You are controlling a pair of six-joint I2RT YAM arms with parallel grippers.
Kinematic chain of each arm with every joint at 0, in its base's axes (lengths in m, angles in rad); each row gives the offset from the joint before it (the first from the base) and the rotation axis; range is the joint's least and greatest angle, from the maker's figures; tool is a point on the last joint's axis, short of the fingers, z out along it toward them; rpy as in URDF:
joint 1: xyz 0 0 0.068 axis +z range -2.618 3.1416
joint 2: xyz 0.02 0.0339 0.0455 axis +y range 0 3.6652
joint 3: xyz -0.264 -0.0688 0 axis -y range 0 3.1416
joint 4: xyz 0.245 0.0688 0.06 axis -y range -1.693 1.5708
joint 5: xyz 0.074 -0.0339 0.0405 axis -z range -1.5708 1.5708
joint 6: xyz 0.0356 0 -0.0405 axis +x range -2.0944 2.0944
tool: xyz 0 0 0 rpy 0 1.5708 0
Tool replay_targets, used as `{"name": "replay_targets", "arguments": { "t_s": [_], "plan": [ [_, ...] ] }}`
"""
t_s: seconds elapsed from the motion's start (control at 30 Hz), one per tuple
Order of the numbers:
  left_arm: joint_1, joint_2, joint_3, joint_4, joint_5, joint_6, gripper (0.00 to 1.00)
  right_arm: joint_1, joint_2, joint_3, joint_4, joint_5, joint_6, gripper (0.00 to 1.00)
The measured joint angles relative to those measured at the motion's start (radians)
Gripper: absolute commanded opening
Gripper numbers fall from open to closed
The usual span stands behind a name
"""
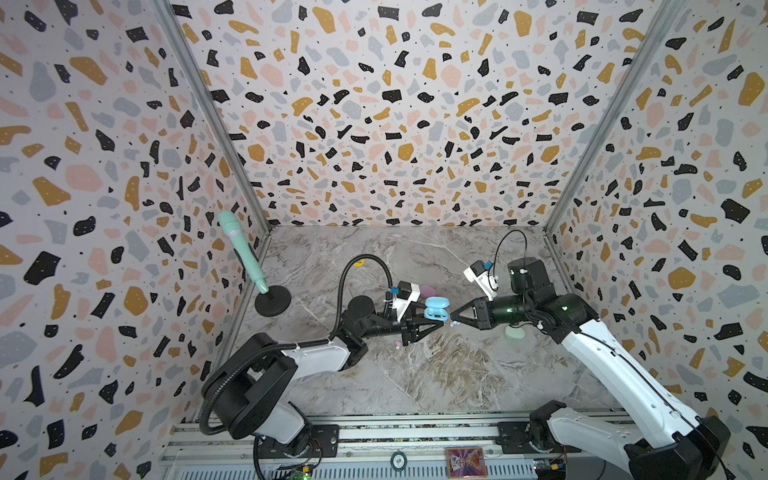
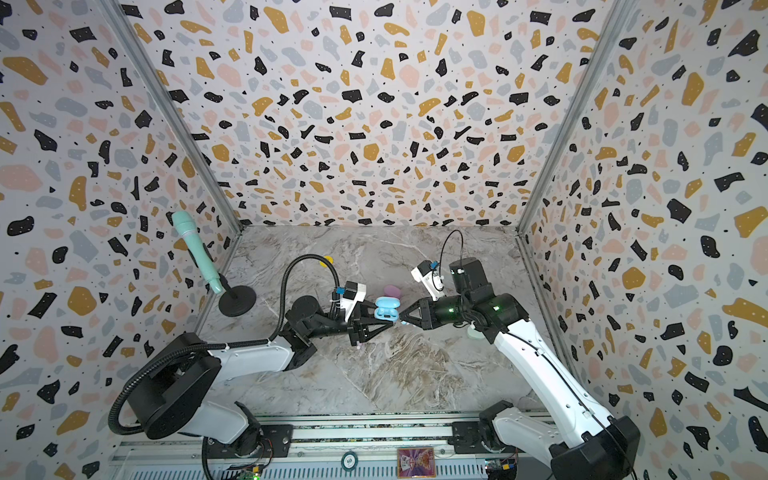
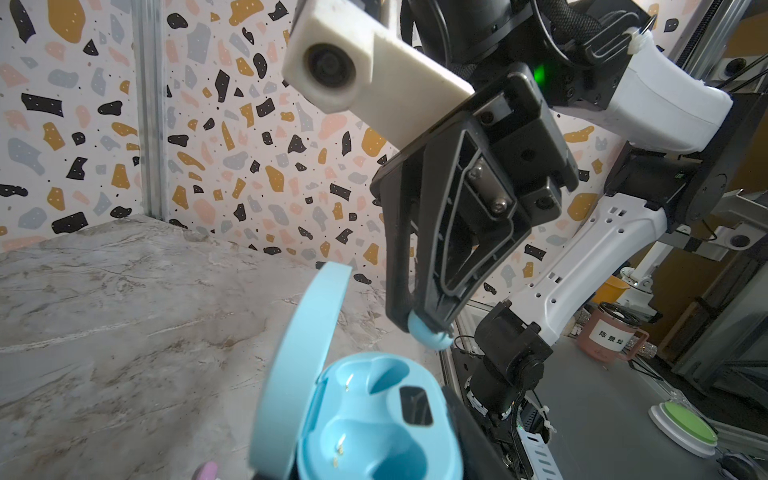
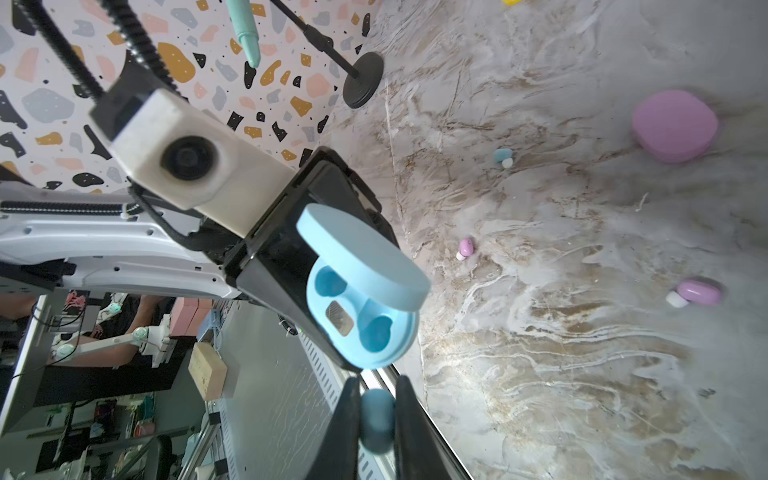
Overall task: Insert the wireless bluetooth earbuds into the charging case
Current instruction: 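Lift the earbud and carry it to the open case in the left gripper, then press the light-blue earbud into the case slot with the right gripper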
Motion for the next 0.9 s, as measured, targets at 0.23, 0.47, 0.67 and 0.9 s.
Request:
{"name": "replay_targets", "arguments": {
  "t_s": [0.23, 0.47, 0.67, 0.9],
  "plan": [
    [-0.016, 0.003, 0.000, 0.014, 0.020, -0.010, 0.16, 0.000, -0.001, 0.000, 0.054, -0.079, 0.011, 0.08],
    [-0.027, 0.003, 0.000, 0.028, 0.034, -0.010, 0.16, 0.000, 0.005, 0.000, 0.104, -0.125, 0.028, 0.08],
    [-0.030, -0.006, 0.000, 0.029, 0.034, -0.010, 0.16, 0.000, 0.011, 0.000, 0.114, -0.142, 0.039, 0.08],
    [-0.034, -0.019, 0.000, 0.032, 0.034, -0.010, 0.16, 0.006, 0.015, -0.001, 0.131, -0.142, 0.053, 0.08]
  ]
}}
